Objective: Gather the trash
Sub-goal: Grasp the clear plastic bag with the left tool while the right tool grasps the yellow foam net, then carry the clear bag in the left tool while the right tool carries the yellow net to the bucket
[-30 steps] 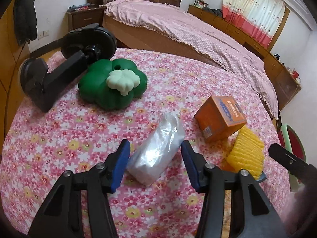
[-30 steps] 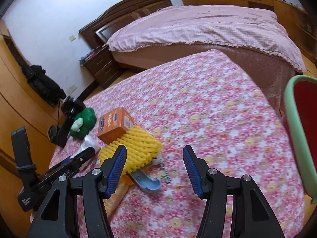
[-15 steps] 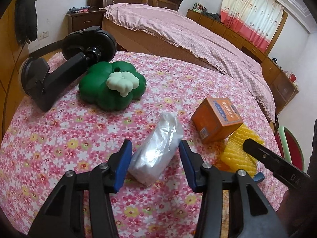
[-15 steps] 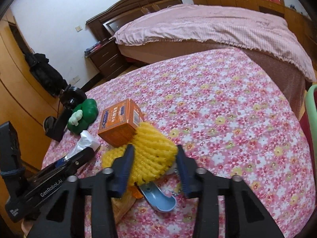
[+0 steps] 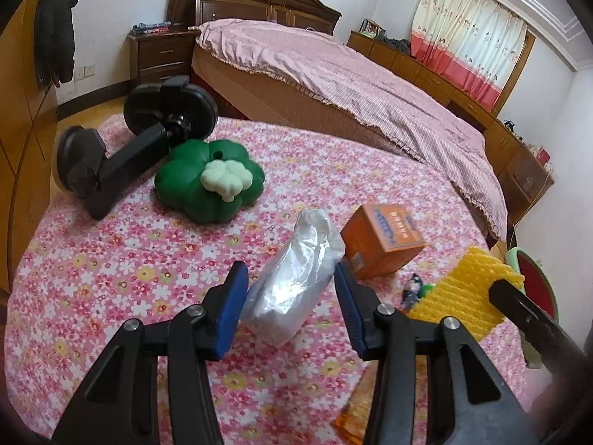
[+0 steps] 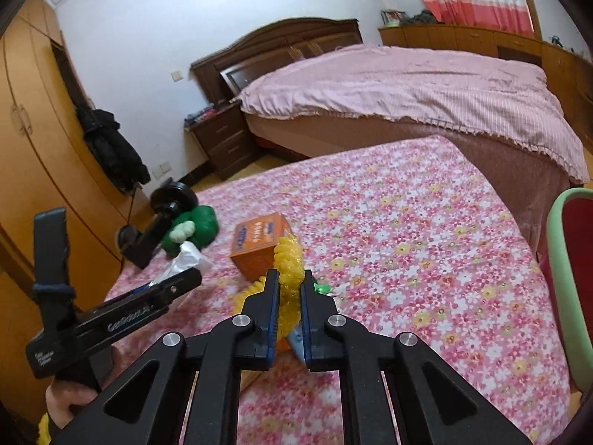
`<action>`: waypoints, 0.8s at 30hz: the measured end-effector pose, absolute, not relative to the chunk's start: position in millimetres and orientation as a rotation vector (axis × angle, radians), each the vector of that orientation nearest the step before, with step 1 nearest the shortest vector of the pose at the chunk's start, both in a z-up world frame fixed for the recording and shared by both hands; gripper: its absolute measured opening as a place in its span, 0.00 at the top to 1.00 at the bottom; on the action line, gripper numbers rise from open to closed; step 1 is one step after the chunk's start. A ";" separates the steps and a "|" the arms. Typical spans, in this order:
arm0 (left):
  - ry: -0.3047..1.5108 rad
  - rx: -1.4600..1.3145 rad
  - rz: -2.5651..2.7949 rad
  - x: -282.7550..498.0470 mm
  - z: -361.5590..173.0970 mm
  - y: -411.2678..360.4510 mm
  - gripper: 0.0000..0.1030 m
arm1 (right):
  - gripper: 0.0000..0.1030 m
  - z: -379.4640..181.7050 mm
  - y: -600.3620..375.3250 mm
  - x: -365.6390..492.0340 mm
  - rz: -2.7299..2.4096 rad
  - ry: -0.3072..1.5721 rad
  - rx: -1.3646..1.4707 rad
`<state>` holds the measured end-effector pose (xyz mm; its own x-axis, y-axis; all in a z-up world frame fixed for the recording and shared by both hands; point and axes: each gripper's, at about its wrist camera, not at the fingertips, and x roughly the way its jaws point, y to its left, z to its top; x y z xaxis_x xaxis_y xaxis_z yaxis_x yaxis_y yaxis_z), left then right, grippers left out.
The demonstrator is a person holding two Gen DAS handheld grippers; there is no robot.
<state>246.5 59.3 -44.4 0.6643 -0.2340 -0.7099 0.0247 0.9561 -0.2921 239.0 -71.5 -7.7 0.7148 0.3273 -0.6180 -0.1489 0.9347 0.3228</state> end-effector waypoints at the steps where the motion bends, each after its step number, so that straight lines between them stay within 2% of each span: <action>1: 0.829 -0.270 -0.149 243.0 -41.6 58.8 0.53 | 0.90 -4.1 -73.0 234.9 0.268 0.716 0.263; 24: 0.748 -0.271 -0.276 160.4 16.9 13.6 0.53 | 0.90 42.3 -130.4 150.5 0.163 0.586 0.358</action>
